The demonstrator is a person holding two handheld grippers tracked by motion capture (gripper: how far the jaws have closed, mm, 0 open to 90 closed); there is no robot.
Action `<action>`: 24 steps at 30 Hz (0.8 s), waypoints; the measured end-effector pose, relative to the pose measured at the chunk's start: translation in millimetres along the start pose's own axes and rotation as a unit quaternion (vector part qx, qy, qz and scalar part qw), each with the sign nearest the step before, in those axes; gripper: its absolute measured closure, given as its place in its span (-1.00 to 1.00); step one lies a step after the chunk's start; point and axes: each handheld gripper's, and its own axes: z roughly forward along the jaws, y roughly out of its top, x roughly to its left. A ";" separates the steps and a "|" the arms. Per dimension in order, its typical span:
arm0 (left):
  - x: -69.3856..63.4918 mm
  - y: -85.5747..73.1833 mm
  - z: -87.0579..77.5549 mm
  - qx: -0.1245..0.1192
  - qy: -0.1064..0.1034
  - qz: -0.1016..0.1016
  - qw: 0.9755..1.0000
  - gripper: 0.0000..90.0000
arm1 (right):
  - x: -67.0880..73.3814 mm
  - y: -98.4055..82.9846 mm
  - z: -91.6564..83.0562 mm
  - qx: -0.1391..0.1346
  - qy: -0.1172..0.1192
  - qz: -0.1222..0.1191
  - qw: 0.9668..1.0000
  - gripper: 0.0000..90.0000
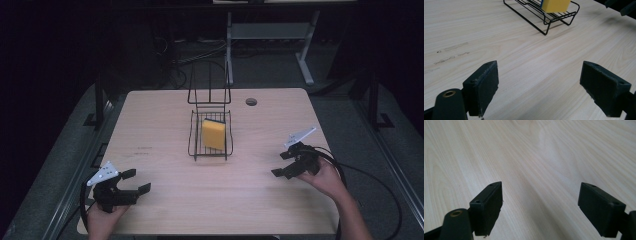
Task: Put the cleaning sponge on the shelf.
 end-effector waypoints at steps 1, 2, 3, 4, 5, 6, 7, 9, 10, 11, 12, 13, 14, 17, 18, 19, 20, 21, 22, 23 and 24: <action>-0.1 0.0 0.1 0.000 0.000 0.000 1.000 -0.67 | -0.2 -1.4 -0.1 -0.001 -0.001 -0.002 1.000 -0.58; -0.2 0.0 0.1 0.000 0.000 0.000 1.000 -0.67 | 0.3 -2.4 -0.6 0.002 -0.001 0.000 1.000 -0.58; -0.2 0.0 0.2 0.000 0.000 0.000 1.000 -0.67 | 0.4 -3.7 -1.2 0.000 -0.001 -0.002 1.000 -0.58; -0.3 0.0 0.3 0.001 0.000 0.000 1.000 -0.67 | 1.0 -4.7 -1.7 -0.001 -0.003 0.000 1.000 -0.58; -0.3 0.0 0.4 0.001 0.000 0.000 1.000 -0.67 | 1.1 -6.0 -2.3 0.000 -0.004 -0.001 1.000 -0.58; -0.5 -0.1 0.6 0.000 0.000 -0.001 1.000 -0.67 | 1.5 -7.2 -2.9 -0.001 -0.003 0.002 1.000 -0.58; -0.5 -0.1 0.7 0.000 0.000 -0.001 1.000 -0.67 | 1.6 -8.6 -3.3 -0.002 -0.004 0.002 1.000 -0.58; -0.5 -0.1 0.7 0.000 0.000 -0.001 1.000 -0.67 | 1.8 -11.6 -3.7 -0.001 -0.004 0.005 1.000 -0.58; -0.6 -0.1 0.7 0.000 0.000 -0.001 1.000 -0.67 | 1.6 -13.1 -3.9 0.000 -0.004 0.004 1.000 -0.58; -0.6 -0.1 0.7 0.000 0.000 -0.001 1.000 -0.67 | 1.8 -14.8 -4.0 -0.001 -0.005 0.006 1.000 -0.58; -0.6 -0.1 0.7 0.000 0.000 -0.001 1.000 -0.67 | 1.7 -16.4 -4.0 -0.001 -0.005 0.007 1.000 -0.58; -0.5 -0.1 0.8 0.000 0.000 -0.001 1.000 -0.67 | 2.0 -17.9 -4.2 0.000 -0.006 0.009 1.000 -0.58; -0.7 -0.1 0.9 0.000 0.000 -0.001 1.000 -0.67 | 1.8 -19.5 -4.2 -0.001 -0.007 0.008 1.000 -0.58; -0.6 0.0 1.0 0.003 -0.001 0.002 1.000 -0.67 | 2.6 -23.6 -4.9 -0.002 -0.006 0.011 1.000 -0.58; -0.9 -0.1 1.2 0.002 -0.001 0.001 1.000 -0.67 | 3.2 -24.8 -5.3 -0.001 -0.007 0.013 1.000 -0.58; -1.0 -0.2 1.3 0.002 -0.001 0.000 1.000 -0.67 | 3.1 -26.1 -5.5 -0.002 -0.007 0.011 1.000 -0.58; -1.2 -0.2 1.5 0.001 -0.001 0.000 1.000 -0.67 | 3.6 -27.3 -5.6 -0.003 -0.007 0.014 1.000 -0.58; -1.3 -0.2 1.6 0.001 -0.001 0.000 1.000 -0.67 | 3.6 -28.6 -5.7 -0.004 -0.007 0.013 1.000 -0.58; -1.3 -0.2 1.6 0.001 -0.001 0.000 1.000 -0.67 | 3.9 -29.7 -6.0 -0.003 -0.007 0.015 1.000 -0.58; -1.4 -0.2 1.5 0.001 -0.001 -0.001 1.000 -0.67 | 4.2 -31.0 -6.1 -0.004 -0.008 0.015 1.000 -0.58; -1.3 -0.3 1.5 0.001 -0.001 0.000 1.000 -0.67 | 4.2 -32.2 -6.5 -0.003 -0.008 0.015 1.000 -0.58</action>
